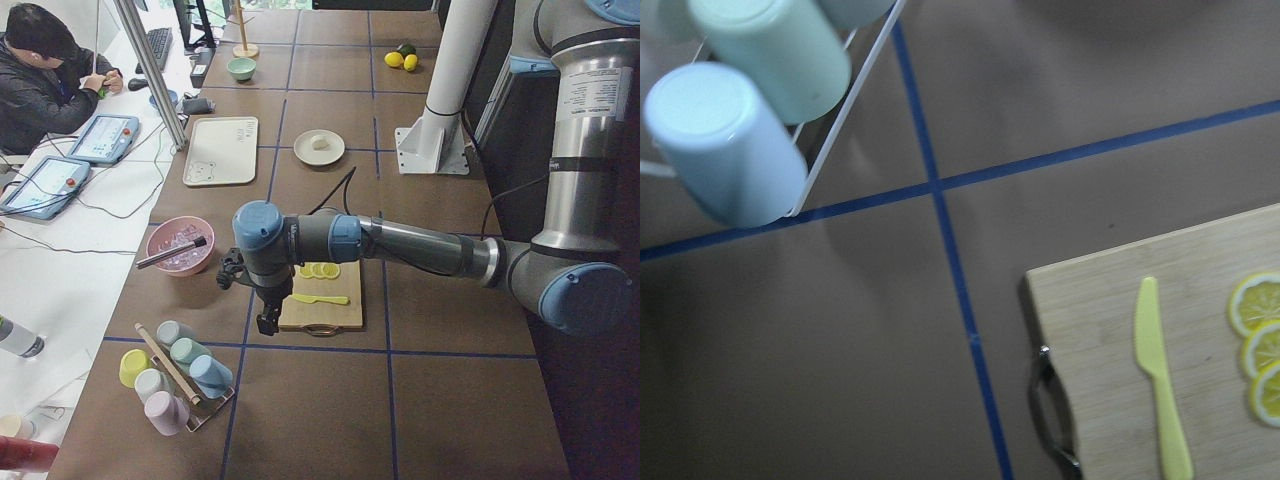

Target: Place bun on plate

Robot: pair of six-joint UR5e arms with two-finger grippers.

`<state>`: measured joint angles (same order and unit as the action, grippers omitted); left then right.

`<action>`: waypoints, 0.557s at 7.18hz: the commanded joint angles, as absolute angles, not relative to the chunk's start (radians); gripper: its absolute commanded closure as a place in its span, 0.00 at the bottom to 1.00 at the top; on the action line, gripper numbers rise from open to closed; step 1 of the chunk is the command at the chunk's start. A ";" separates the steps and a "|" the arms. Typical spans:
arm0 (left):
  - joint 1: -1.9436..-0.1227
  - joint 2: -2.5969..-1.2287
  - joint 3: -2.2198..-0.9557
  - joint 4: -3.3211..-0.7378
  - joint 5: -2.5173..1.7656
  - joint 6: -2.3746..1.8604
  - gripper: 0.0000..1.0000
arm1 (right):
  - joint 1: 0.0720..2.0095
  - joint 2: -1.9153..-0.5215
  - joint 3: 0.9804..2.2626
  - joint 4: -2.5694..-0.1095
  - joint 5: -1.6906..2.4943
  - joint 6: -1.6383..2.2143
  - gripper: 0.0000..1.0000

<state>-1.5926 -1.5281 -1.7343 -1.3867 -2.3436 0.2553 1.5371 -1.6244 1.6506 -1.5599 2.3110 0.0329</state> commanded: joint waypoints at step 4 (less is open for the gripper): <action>-1.591 -1.494 -1.686 -1.393 -2.307 0.255 0.00 | 1.537 -1.631 1.648 -1.560 2.316 0.025 0.00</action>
